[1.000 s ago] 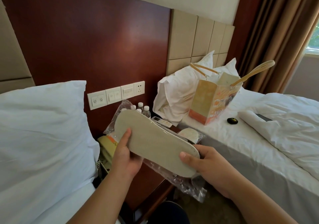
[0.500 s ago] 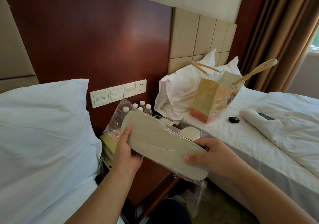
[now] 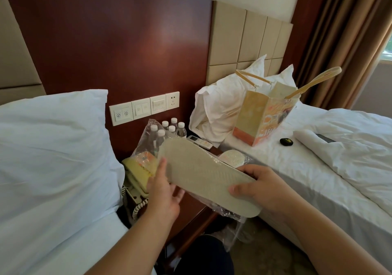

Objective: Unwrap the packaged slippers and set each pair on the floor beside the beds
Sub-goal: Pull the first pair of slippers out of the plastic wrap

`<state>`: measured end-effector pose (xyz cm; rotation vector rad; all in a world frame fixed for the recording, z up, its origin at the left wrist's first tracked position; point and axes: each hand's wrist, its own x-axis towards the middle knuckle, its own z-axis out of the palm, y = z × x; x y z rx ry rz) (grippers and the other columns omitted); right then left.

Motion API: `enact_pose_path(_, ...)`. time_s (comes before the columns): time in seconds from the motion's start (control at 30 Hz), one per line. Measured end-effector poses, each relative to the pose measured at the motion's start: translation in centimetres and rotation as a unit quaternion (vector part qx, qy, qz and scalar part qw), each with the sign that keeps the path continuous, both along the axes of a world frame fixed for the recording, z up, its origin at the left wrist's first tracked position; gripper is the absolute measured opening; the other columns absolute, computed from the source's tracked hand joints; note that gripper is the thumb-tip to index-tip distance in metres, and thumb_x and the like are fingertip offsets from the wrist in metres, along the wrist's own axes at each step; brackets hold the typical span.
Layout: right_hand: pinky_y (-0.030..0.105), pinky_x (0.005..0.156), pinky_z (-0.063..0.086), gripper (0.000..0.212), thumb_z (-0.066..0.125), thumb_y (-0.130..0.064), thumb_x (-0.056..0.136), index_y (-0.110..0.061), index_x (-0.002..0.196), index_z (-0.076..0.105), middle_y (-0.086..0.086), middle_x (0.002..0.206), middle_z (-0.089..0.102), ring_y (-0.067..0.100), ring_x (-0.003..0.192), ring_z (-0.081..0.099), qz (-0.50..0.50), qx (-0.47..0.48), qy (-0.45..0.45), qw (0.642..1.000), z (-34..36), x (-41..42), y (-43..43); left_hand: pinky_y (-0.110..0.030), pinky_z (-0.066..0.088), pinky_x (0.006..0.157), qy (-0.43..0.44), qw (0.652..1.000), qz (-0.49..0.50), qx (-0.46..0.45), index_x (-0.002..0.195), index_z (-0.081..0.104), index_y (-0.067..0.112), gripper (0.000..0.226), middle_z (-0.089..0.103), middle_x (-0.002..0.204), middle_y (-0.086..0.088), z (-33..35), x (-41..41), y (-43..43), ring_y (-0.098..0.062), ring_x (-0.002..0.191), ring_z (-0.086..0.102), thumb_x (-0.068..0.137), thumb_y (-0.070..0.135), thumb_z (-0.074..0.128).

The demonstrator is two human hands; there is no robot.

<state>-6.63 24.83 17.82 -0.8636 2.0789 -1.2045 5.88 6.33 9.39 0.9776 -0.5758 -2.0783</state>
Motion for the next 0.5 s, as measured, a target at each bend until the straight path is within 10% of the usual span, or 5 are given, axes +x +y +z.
enact_pose_path(0.5, 0.048, 0.071, 0.063, 0.032, 0.084, -0.005, 0.07, -0.032, 0.086, 0.079, 0.003, 0.092, 0.077, 0.031, 0.084, 0.073, -0.017, -0.041, -0.058, 0.997, -0.9, 0.3, -0.1, -0.059, 0.047, 0.1, 0.146, 0.989, -0.022, 0.023, 0.105, 0.066, 0.019, 0.022, 0.073, 0.113, -0.012, 2.8, -0.4, -1.2, -0.032, 0.106, 0.067, 0.086, 0.029, 0.073)
